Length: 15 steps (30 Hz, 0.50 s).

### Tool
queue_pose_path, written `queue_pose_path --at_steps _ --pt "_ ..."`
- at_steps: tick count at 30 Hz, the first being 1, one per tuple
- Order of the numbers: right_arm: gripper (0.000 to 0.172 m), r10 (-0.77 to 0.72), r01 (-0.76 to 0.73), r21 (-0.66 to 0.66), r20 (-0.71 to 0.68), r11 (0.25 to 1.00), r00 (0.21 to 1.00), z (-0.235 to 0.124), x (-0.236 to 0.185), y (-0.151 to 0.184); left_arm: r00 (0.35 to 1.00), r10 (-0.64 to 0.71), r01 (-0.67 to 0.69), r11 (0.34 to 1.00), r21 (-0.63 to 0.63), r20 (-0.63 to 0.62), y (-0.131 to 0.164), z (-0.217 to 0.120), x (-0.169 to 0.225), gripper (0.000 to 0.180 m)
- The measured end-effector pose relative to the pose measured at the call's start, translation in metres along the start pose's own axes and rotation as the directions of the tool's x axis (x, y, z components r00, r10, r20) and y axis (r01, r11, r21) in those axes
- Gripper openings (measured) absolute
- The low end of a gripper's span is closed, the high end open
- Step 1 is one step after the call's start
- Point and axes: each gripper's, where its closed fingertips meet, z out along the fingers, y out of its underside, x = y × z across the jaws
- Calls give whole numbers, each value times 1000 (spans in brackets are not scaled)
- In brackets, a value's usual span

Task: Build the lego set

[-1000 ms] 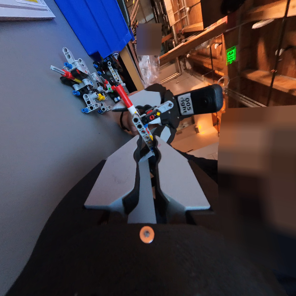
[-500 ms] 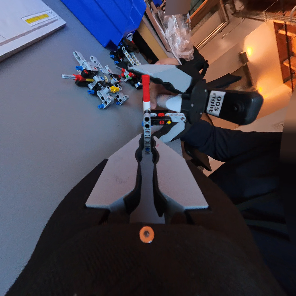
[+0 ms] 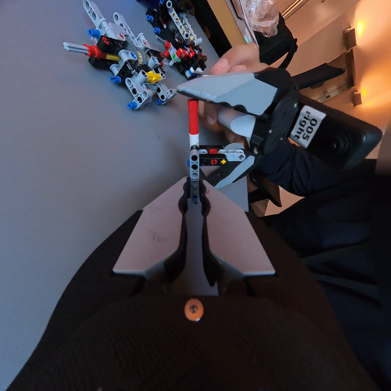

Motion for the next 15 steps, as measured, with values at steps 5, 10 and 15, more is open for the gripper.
queue_pose_path --at_steps 5,10,15 --pt "91 55 -55 10 7 998 998 2 3 -1 999 4 -4 1000 -3 -34 1 2 6 5" --pt "91 69 -68 -16 36 998 997 4 -1 4 1000 15 -15 1000 -16 0 2 5 2 6" --pt "90 110 -107 -57 68 993 992 4 -3 8 1000 24 -24 1000 -10 14 2 7 3 5"
